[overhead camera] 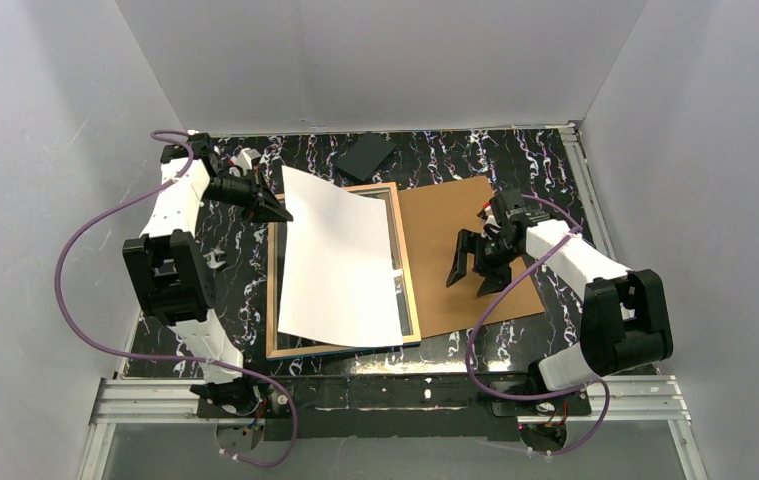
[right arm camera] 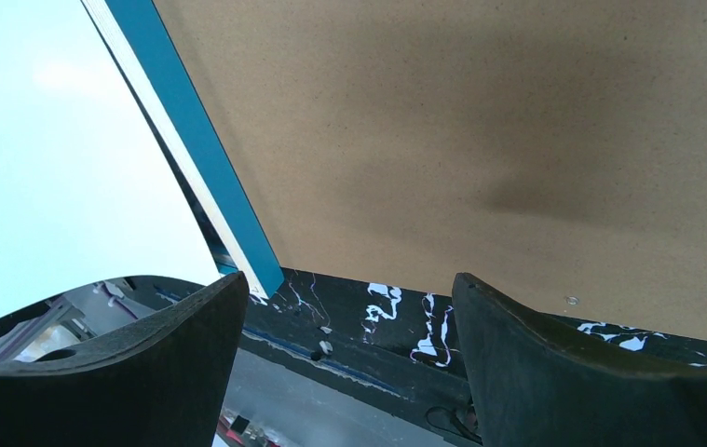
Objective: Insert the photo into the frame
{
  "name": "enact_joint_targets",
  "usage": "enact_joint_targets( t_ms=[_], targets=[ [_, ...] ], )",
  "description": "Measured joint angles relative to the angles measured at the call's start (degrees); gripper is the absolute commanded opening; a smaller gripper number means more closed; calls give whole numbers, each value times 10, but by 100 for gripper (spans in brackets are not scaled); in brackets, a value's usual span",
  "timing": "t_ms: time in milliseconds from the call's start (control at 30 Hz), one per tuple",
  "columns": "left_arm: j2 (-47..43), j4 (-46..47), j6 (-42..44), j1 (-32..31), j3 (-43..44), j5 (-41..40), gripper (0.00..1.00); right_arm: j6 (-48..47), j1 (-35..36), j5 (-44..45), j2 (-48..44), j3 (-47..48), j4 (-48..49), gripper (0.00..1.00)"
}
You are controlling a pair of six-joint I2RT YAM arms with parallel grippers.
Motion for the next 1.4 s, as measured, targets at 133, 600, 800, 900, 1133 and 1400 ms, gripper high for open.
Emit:
enact_joint_targets(
  t_ms=[133,600,800,900,1133,1400],
  targets=[
    [0,30,-23,-2,-8,-3,0,0,3,0,0,0,0,88],
    [4,152,-114,-2,-40,5,0,0,14,0,10,12,-1,88],
    [28,162,-106,-2,-40,30,0,0,16,0,17,12,-1,87],
    [33,163,-98,-4,-48,36,0,0,18,0,21,12,-1,87],
    [33,177,-93,-21,-70,36,0,1,27,0,27,12,-1,87],
    [11,175,-80,-23,-118,-59,98,7,37,6,31,16,-2,87]
  ],
)
